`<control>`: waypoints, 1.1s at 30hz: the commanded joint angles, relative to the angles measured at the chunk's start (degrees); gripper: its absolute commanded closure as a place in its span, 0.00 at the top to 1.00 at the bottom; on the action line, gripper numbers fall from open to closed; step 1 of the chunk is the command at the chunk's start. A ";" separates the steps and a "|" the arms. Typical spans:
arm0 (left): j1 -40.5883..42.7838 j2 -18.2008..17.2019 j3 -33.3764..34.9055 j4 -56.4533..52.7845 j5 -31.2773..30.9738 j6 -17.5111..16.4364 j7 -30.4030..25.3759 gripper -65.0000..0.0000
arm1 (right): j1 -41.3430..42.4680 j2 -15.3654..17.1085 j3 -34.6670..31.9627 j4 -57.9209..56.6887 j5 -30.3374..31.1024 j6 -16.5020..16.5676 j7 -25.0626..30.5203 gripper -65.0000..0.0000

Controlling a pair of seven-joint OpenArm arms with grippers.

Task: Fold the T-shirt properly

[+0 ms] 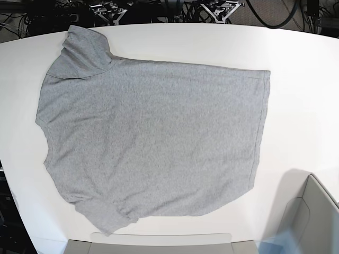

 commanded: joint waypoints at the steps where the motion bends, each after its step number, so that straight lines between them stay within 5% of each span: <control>1: 0.19 -0.09 -0.12 -0.01 -0.14 0.25 -0.25 0.01 | 0.07 0.16 -0.12 0.03 -0.17 0.19 0.10 0.00; 33: 2.12 -0.27 -0.12 0.25 -0.14 0.34 -0.60 0.01 | -1.33 1.39 0.40 0.21 0.19 0.19 2.30 0.00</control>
